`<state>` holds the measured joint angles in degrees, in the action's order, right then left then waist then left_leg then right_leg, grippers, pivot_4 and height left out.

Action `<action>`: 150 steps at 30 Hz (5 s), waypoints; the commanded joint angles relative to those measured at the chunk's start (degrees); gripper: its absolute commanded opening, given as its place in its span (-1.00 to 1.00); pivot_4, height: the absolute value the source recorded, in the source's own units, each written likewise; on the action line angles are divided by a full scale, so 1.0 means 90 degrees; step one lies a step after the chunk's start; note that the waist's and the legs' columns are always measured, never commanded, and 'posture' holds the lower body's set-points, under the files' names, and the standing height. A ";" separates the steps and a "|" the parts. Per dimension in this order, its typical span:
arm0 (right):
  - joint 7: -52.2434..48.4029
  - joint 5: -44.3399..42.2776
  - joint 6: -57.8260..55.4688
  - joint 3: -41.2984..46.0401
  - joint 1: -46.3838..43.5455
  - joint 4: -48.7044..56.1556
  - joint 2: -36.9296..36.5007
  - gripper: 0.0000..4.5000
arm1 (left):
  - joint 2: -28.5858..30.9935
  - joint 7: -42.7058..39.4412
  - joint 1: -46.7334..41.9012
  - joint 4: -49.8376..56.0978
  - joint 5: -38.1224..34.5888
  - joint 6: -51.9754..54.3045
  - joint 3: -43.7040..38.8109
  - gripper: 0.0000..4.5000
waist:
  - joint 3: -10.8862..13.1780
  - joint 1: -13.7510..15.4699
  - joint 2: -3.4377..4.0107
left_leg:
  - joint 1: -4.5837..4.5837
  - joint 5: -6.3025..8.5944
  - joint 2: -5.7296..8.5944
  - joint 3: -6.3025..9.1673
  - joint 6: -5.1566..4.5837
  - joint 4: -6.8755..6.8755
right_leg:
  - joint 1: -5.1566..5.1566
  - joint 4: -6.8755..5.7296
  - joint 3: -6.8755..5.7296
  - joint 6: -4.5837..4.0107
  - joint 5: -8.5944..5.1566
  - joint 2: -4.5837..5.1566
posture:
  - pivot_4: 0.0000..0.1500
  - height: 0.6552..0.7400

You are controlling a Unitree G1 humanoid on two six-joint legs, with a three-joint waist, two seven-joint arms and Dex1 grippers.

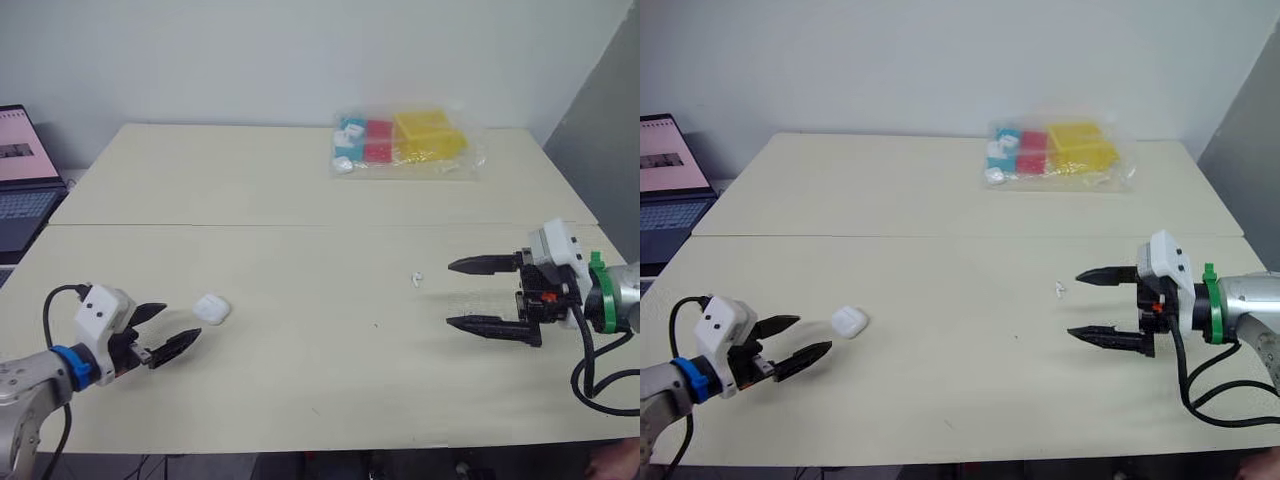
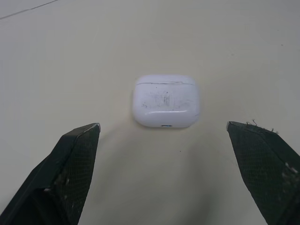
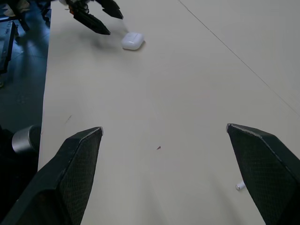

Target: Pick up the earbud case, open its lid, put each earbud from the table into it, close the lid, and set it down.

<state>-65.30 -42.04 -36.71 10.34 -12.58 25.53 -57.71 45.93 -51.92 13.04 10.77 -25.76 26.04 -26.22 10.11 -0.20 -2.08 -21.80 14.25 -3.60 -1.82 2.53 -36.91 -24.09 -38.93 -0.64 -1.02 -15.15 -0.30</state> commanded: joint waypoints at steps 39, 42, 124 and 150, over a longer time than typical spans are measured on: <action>-0.0425 0.0503 0.0531 -0.1151 -0.0702 0.0256 0.0444 1.00 | 0.0065 -0.0848 -0.1885 -0.2032 0.0923 -0.0627 0.2091 0.39 | -0.0004 0.0012 0.0007 | 0.0001 -0.0001 -0.0001 -0.0001 -0.0001 -0.0005 | 0.0000 -0.0004 0.0001 -0.0003 0.0007 -0.0008 | 1.00 1.00; -0.0431 0.0543 0.0631 -0.1082 -0.0558 0.0253 0.0429 1.00 | 0.0161 -0.1094 -0.1801 -0.2014 0.0961 -0.0771 0.2185 0.25 | -0.0005 0.0011 0.0007 | 0.0001 0.0000 -0.0002 -0.0001 0.0000 -0.0005 | -0.0001 -0.0004 0.0001 -0.0003 0.0007 -0.0008 | 1.00 1.00; 0.3442 -0.1574 -0.3771 -0.2458 -0.2689 0.0003 0.1109 -0.67 | -0.0854 -0.1055 -0.3874 -0.0427 0.0785 -0.1506 0.4105 1.00 | 0.0009 -0.0110 0.0003 | -0.0041 -0.0001 -0.0010 0.0008 -0.0004 -0.0004 | -0.0027 0.0016 0.0007 0.0009 0.0022 -0.0055 | 1.00 1.00; 0.0057 0.3445 -0.0713 -0.4503 -0.3831 -0.0274 0.0560 -0.67 | -0.1517 -0.0450 -0.5281 0.0937 0.0871 0.1467 0.5256 1.00 | 0.0017 -0.0141 0.0006 | -0.0107 -0.0003 -0.0003 0.0013 -0.0002 -0.0018 | -0.0093 0.0003 0.0010 0.0008 0.0020 -0.0057 | 1.00 1.00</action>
<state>-64.06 -11.85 -43.15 -32.62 -45.75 22.20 -52.71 32.15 -55.08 -33.69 16.44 -17.63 39.62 20.77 10.26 -1.48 -2.03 -22.76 14.22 -3.63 -1.70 2.52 -37.07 -24.93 -38.90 -0.54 -0.95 -14.96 -0.82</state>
